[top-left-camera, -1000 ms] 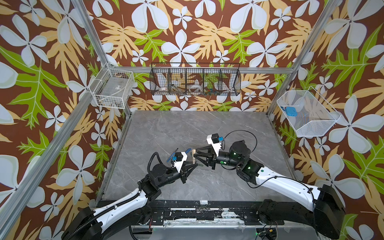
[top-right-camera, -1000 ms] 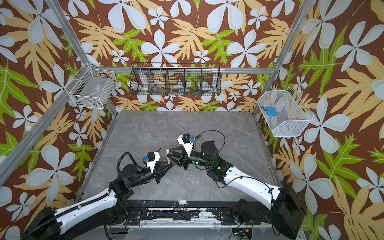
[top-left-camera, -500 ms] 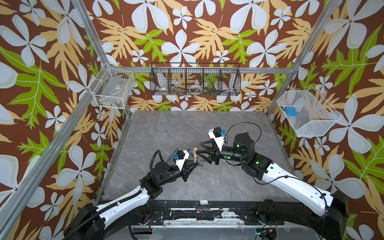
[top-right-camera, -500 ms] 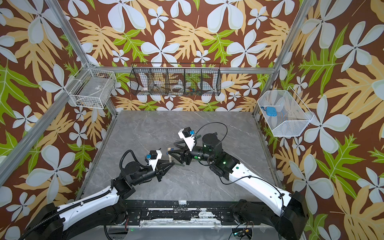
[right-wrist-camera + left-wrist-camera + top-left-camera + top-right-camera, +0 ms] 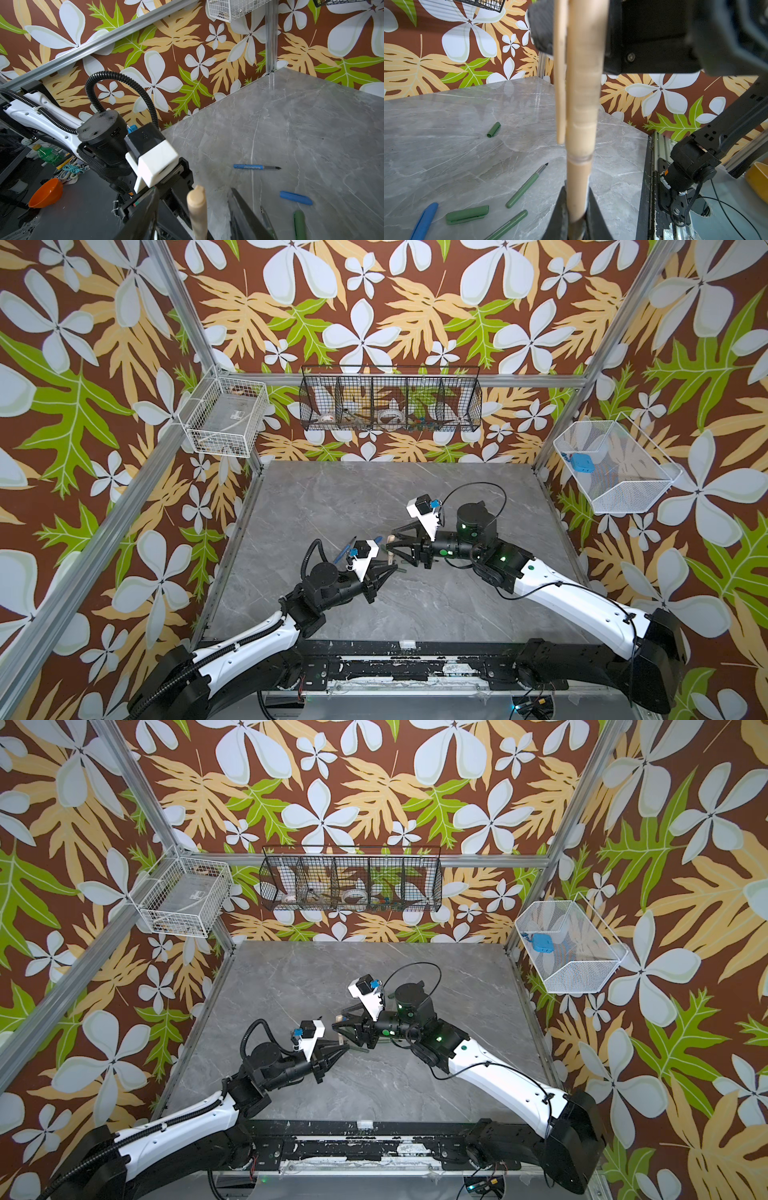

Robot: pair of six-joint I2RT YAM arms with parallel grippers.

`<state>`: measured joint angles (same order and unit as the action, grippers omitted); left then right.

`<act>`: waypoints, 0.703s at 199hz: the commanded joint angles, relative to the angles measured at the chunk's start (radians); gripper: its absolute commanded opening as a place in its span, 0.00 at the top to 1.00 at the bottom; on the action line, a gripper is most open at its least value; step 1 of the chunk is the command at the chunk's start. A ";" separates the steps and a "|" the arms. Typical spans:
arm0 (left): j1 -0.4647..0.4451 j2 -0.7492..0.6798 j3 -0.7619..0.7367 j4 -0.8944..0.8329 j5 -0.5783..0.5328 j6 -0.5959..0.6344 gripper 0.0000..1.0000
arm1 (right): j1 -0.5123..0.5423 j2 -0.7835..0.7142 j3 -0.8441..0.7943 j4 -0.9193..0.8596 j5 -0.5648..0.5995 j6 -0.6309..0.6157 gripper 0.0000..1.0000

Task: Insert the pens into the pen caps
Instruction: 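Push the cream cap fully down over the nib with the right gripper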

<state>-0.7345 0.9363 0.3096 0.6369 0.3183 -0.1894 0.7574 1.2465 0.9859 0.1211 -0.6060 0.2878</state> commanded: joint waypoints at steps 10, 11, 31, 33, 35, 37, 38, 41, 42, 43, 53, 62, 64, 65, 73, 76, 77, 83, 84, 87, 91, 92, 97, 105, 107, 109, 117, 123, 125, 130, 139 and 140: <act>0.001 0.007 0.010 0.014 -0.008 0.001 1.00 | 0.000 0.021 0.008 0.046 -0.039 0.019 0.50; 0.001 0.008 0.010 0.014 -0.007 0.001 1.00 | 0.000 0.022 0.008 0.048 -0.040 0.019 0.50; 0.001 0.012 0.011 0.012 -0.008 0.001 1.00 | -0.001 0.030 0.007 0.060 -0.045 0.024 0.52; 0.001 0.013 0.010 0.013 -0.007 0.002 1.00 | 0.000 0.030 0.007 0.062 -0.046 0.026 0.52; 0.001 0.012 0.010 0.013 -0.008 0.003 1.00 | 0.000 0.031 0.007 0.062 -0.045 0.025 0.53; 0.000 0.013 0.012 0.012 -0.008 0.002 1.00 | 0.000 0.030 0.007 0.063 -0.046 0.026 0.53; 0.000 0.013 0.011 0.011 -0.008 0.002 1.00 | 0.001 0.030 0.007 0.063 -0.045 0.025 0.53; 0.001 0.013 0.011 0.011 -0.008 0.001 1.00 | 0.000 0.031 0.007 0.066 -0.046 0.023 0.53; 0.001 0.013 0.011 0.011 -0.008 0.003 1.00 | 0.000 0.030 0.007 0.067 -0.046 0.023 0.54; 0.001 0.013 0.011 0.012 -0.008 0.003 1.00 | -0.001 0.030 0.007 0.067 -0.045 0.025 0.54; 0.001 0.015 0.011 0.013 -0.009 0.002 1.00 | -0.001 0.032 0.005 0.072 -0.045 0.027 0.57; 0.001 0.017 0.012 0.011 -0.009 0.001 1.00 | -0.001 0.033 0.005 0.074 -0.044 0.028 0.60; 0.001 0.016 0.011 0.011 -0.009 0.001 1.00 | -0.001 0.034 0.006 0.073 -0.044 0.028 0.61; 0.001 0.016 0.011 0.012 -0.009 0.001 1.00 | -0.001 0.034 0.005 0.072 -0.044 0.028 0.61; 0.001 0.017 0.012 0.011 -0.011 0.001 1.00 | 0.000 0.038 0.006 0.069 -0.044 0.029 0.66; 0.001 0.018 0.011 0.012 -0.012 0.001 1.00 | -0.001 0.037 0.005 0.068 -0.044 0.030 0.67; 0.000 0.018 0.011 0.011 -0.012 0.001 1.00 | -0.001 0.039 0.005 0.068 -0.044 0.030 0.67; 0.000 0.018 0.013 0.011 -0.014 0.003 1.00 | 0.000 0.040 0.004 0.066 -0.045 0.030 0.69; 0.001 0.018 0.013 0.010 -0.016 0.003 1.00 | 0.000 0.041 0.004 0.065 -0.046 0.030 0.70; 0.001 0.018 0.014 0.010 -0.017 0.004 1.00 | 0.000 0.042 0.003 0.064 -0.045 0.031 0.71; 0.001 0.018 0.015 0.008 -0.022 0.004 1.00 | -0.001 0.043 0.003 0.063 -0.046 0.033 0.72; 0.001 0.017 0.016 0.008 -0.022 0.004 1.00 | 0.000 0.043 0.003 0.062 -0.047 0.033 0.72; 0.001 0.017 0.016 0.004 -0.025 0.005 1.00 | -0.001 0.045 0.001 0.061 -0.048 0.034 0.73; 0.001 0.015 0.017 0.003 -0.025 0.004 1.00 | -0.001 0.049 -0.002 0.061 -0.052 0.034 0.74; 0.001 0.014 0.016 0.004 -0.025 0.004 1.00 | 0.000 0.050 -0.002 0.061 -0.052 0.034 0.74; 0.000 0.013 0.014 0.004 -0.027 0.004 1.00 | -0.001 0.052 -0.003 0.061 -0.052 0.034 0.74; 0.001 0.012 0.014 0.003 -0.030 0.004 1.00 | -0.001 0.057 -0.001 0.055 -0.053 0.035 0.77; 0.001 0.010 0.014 0.003 -0.032 0.005 1.00 | -0.001 0.059 0.000 0.052 -0.055 0.034 0.79; 0.001 0.009 0.013 0.003 -0.033 0.006 1.00 | 0.000 0.059 0.000 0.050 -0.056 0.034 0.81; 0.001 0.008 0.013 0.003 -0.036 0.006 1.00 | 0.000 0.060 0.000 0.050 -0.056 0.035 0.84; 0.001 0.006 0.011 0.004 -0.043 0.003 1.00 | 0.000 0.060 -0.001 0.048 -0.057 0.037 0.89; 0.001 0.007 0.011 0.004 -0.044 0.002 1.00 | -0.001 0.060 -0.001 0.048 -0.057 0.038 0.89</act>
<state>-0.7349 0.9478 0.3164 0.6205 0.2985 -0.1856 0.7547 1.3048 0.9855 0.1646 -0.6376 0.3119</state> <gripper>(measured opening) 0.128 0.164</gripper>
